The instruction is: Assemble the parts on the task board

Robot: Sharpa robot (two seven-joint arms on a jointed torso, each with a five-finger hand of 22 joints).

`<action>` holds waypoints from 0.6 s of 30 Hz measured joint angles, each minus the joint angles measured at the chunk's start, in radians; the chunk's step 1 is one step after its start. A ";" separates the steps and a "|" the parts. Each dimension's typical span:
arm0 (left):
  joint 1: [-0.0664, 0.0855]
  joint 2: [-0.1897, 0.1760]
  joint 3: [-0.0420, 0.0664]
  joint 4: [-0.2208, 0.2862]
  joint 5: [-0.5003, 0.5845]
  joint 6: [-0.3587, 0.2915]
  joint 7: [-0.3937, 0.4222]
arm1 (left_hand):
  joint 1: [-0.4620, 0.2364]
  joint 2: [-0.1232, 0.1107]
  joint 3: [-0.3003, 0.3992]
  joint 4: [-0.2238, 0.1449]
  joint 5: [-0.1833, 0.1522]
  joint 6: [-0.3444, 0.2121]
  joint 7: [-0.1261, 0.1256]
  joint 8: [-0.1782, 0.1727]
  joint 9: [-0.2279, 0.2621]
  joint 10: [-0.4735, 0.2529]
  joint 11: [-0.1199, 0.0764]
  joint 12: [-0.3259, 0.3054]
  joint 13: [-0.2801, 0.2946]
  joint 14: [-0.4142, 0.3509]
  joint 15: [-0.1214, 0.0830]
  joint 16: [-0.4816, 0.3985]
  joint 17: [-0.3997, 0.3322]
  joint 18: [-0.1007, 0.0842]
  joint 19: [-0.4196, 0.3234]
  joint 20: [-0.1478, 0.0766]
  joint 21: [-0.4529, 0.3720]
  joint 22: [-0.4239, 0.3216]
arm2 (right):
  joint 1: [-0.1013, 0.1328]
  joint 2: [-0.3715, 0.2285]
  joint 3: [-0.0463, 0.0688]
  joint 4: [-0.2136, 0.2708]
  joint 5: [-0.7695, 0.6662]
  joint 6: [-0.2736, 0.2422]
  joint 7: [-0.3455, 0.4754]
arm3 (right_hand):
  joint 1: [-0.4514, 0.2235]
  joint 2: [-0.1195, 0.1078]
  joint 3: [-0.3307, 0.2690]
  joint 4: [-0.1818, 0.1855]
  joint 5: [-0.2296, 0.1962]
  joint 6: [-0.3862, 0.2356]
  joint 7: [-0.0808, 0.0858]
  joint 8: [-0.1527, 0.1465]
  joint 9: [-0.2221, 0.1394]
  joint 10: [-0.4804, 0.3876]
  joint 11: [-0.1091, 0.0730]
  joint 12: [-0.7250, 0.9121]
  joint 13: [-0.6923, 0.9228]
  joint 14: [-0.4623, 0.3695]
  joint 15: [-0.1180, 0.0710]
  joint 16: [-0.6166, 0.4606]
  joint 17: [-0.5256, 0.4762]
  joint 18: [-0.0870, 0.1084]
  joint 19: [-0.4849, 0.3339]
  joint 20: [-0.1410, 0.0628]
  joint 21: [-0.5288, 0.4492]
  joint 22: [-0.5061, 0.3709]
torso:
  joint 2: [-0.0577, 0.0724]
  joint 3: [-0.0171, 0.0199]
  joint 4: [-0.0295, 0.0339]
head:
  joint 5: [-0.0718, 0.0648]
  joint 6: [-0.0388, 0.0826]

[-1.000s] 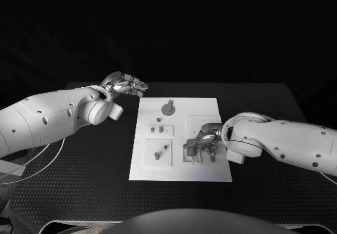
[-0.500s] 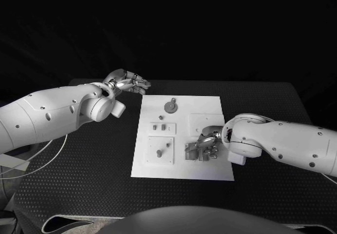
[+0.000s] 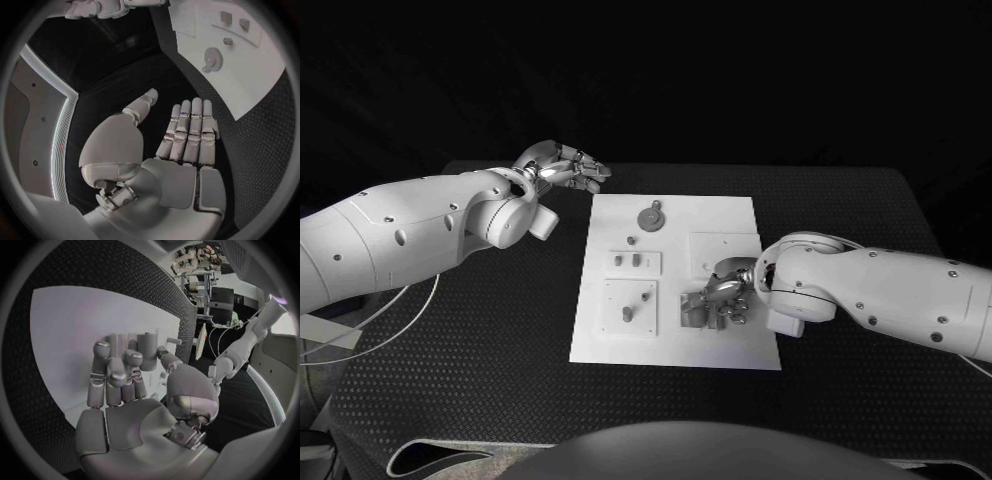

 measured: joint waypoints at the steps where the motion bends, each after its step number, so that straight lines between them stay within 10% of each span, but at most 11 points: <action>1: 0.000 0.000 0.000 0.000 0.000 0.000 0.000 | 0.000 0.000 0.000 0.000 0.000 0.000 0.000 0.000 0.000 0.000 0.000 0.000 0.000 0.000 0.000 0.000 0.000 0.000 0.000 0.000 0.000 0.000 | 0.000 0.001 0.000 -0.001 -0.001 0.000 0.000 | -0.005 -0.005 0.002 0.002 0.000 0.000 0.000 0.000 0.000 0.000 0.000 -0.003 0.000 0.000 0.000 -0.002 0.000 0.000 0.000 0.000 0.000 0.000 | 0.000 0.0000 -0.0001 | 0.000 0.000; 18: 0.000 -0.002 0.000 0.001 0.000 0.000 -0.001 | 0.000 0.000 -0.002 0.004 0.000 0.000 0.000 0.000 0.000 -0.003 -0.003 0.000 0.000 0.000 0.000 -0.004 0.003 0.000 0.000 0.000 0.000 -0.001 | 0.001 0.011 -0.005 -0.013 -0.016 0.001 0.006 | -0.038 -0.067 0.099 -0.051 0.003 -0.004 0.010 -0.009 0.006 -0.006 0.002 -0.004 0.000 0.000 -0.003 -0.006 0.001 0.000 0.000 0.000 0.000 0.000 | 0.000 -0.0003 -0.0001 | 0.000 -0.002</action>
